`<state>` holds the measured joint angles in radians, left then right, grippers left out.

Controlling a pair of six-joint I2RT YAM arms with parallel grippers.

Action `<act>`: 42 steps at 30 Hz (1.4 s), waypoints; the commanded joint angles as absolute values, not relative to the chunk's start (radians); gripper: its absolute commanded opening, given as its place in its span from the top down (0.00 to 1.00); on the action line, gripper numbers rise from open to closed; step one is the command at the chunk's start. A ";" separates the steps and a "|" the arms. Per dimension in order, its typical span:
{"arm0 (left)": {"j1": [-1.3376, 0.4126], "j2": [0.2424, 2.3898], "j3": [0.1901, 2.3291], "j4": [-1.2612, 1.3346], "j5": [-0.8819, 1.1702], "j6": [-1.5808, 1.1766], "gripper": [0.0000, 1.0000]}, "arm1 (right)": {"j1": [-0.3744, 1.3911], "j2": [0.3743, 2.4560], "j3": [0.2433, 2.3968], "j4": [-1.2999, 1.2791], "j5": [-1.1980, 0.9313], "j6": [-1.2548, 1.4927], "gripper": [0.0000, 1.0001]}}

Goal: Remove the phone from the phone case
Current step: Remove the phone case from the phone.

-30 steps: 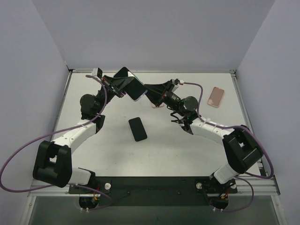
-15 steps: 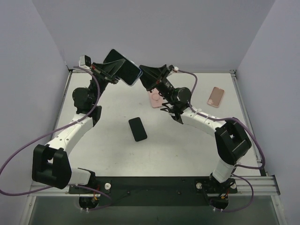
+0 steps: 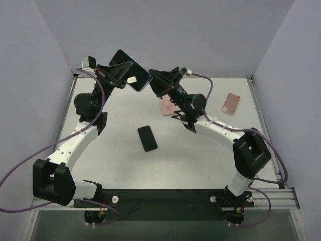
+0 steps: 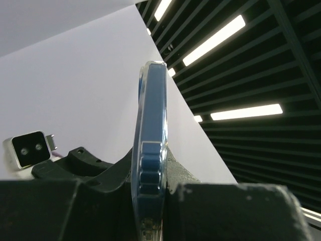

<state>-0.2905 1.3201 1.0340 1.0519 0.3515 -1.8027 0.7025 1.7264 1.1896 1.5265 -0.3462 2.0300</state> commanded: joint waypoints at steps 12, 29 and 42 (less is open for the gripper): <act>-0.336 1.203 1.155 1.663 0.321 -2.008 1.00 | 0.661 1.546 1.123 0.419 -0.419 1.370 1.00; -0.336 1.206 1.147 1.664 0.327 -2.014 1.00 | 0.716 1.741 1.313 0.207 -0.621 1.158 0.79; -0.336 1.230 1.115 1.654 0.365 -2.023 1.00 | 0.723 1.772 1.362 0.108 -0.770 1.088 0.76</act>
<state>-0.2653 1.3186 1.0229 0.9897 0.2935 -1.8481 0.6563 1.6035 1.4540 0.6239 -0.5755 1.2583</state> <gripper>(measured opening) 0.216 0.252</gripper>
